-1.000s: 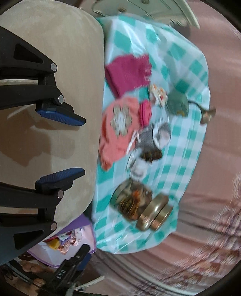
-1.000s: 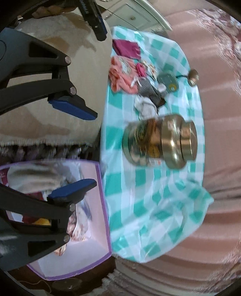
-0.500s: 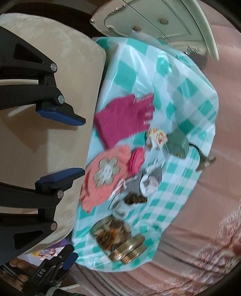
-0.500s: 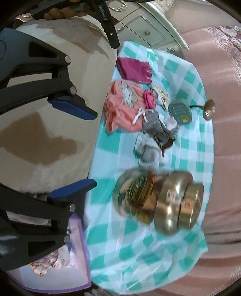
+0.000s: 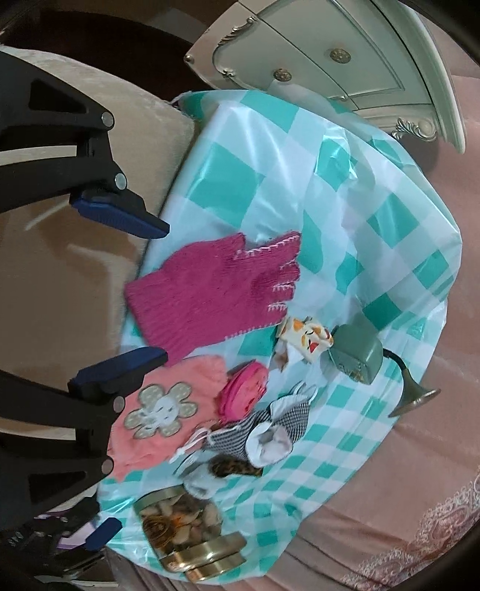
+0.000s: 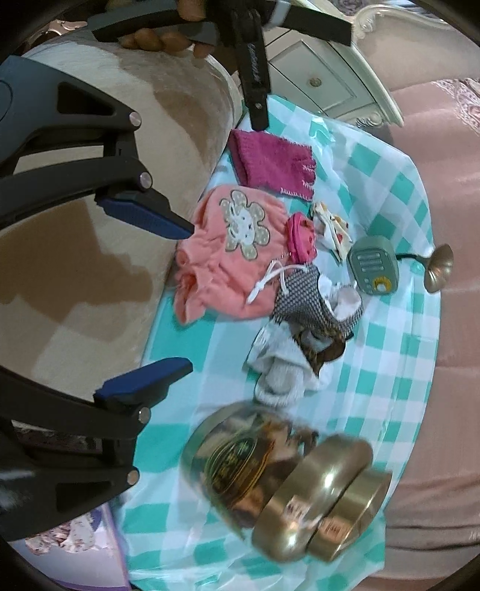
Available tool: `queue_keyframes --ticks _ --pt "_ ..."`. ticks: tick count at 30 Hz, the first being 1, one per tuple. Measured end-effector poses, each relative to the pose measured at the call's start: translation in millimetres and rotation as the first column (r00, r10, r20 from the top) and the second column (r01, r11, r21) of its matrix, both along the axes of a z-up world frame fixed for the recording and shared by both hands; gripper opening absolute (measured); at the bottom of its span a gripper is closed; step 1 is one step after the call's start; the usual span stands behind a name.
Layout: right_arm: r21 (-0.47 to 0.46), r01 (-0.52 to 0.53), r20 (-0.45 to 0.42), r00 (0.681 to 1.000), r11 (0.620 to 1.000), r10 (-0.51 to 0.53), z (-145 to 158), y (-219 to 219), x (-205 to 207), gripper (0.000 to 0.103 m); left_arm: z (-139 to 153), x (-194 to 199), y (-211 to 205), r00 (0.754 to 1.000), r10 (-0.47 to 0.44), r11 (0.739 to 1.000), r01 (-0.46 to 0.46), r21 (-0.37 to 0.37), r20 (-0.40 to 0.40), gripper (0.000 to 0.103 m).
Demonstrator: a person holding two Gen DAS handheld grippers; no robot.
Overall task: Organize soft objects
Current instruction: 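Move both open tools back over the pile of soft items, then grasp the pink knitted glove with the left tool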
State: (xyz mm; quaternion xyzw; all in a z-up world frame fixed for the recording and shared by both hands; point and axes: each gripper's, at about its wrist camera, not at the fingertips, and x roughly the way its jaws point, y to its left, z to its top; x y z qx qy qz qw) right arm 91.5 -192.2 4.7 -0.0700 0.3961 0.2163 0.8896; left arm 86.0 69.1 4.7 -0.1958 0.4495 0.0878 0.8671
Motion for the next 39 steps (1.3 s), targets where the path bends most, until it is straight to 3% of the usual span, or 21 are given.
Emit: queue_keyframes --ticks 12,21,23,27,28,29,39 --pt "-0.007 -0.093 -0.039 0.995 0.996 0.093 -11 31 17 0.078 -21 51 0 0.992 0.051 0.998 -0.045 0.054 -0.115 0.066" --pt "-0.019 -0.107 -0.069 0.992 0.994 0.105 -18 43 29 0.085 -29 70 -16 0.988 -0.006 0.992 0.026 0.127 -0.156 0.064" --pt "-0.026 -0.116 -0.08 0.99 0.993 0.113 -20 47 31 0.086 -29 70 -20 0.989 -0.027 0.99 0.047 0.133 -0.147 0.051" --pt "-0.033 -0.123 -0.096 0.988 0.992 0.119 -24 53 36 0.087 -26 69 -27 0.99 -0.073 0.987 0.089 0.135 -0.125 0.037" --pt "-0.032 -0.122 -0.101 0.988 0.992 0.118 -25 54 38 0.087 -26 68 -28 0.99 -0.079 0.986 0.095 0.134 -0.118 0.027" --pt "-0.029 -0.12 -0.107 0.987 0.992 0.116 -26 55 41 0.087 -25 68 -28 0.99 -0.08 0.986 0.095 0.134 -0.113 0.01" --pt "-0.009 -0.114 -0.174 0.978 0.993 0.111 -39 67 59 0.088 -25 57 -21 0.996 -0.065 0.995 0.069 0.078 -0.053 0.009"
